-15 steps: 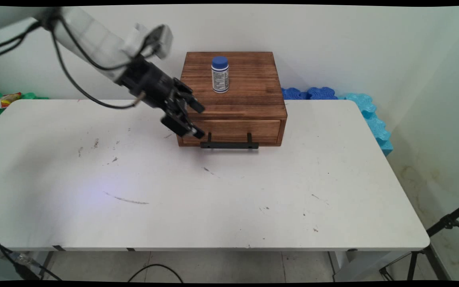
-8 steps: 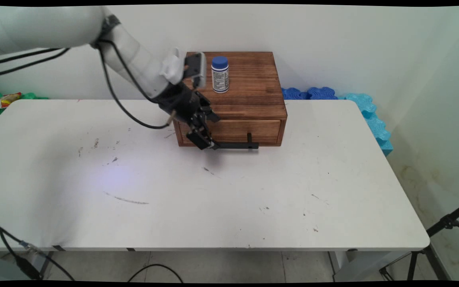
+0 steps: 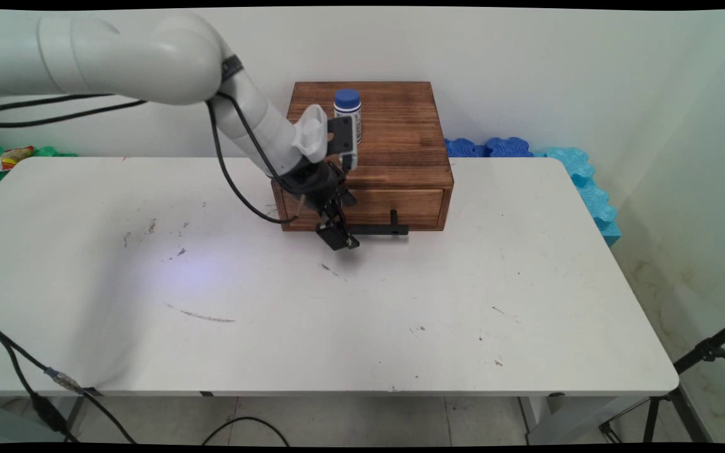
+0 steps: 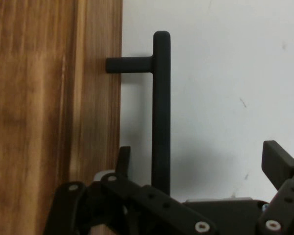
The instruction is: Open the drawer
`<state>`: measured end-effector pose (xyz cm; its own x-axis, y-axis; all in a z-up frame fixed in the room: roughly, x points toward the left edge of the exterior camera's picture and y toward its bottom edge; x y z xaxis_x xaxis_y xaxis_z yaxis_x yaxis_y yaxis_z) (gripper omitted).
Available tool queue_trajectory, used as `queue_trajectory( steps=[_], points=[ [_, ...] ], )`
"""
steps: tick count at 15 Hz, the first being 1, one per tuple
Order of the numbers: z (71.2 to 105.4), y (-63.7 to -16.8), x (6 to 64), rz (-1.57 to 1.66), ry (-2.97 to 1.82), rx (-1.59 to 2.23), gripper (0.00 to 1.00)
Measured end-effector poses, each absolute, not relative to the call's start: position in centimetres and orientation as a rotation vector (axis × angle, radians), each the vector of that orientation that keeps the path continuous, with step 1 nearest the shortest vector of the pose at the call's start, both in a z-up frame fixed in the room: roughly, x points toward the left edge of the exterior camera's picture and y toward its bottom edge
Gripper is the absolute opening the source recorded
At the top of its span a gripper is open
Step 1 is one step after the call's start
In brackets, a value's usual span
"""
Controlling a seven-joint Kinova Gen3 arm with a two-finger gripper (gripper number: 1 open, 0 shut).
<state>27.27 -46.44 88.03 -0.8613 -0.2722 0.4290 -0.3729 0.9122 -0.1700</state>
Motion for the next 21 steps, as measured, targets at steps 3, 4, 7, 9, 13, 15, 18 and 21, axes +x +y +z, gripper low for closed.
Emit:
queue_trajectory(
  steps=[3,4,7,9,13,15,18,21],
  points=[
    [86.6,-46.8,26.5,0.354,-2.693,0.472,1.0],
    [86.2,-46.8,26.3,0.353,-2.698,0.473,1.0],
    [85.0,-47.0,25.6,0.346,-2.707,0.473,1.0],
    [84.4,-47.1,25.3,0.34,-2.711,0.477,1.0],
    [83.2,-47.3,24.7,0.321,-2.716,0.498,1.0],
    [82.9,-47.4,24.4,0.31,-2.719,0.51,1.0],
    [82.5,-47.3,23.8,0.284,-2.721,0.522,1.0],
    [82.4,-46.6,23.2,0.249,-2.723,0.517,1.0]
  ],
)
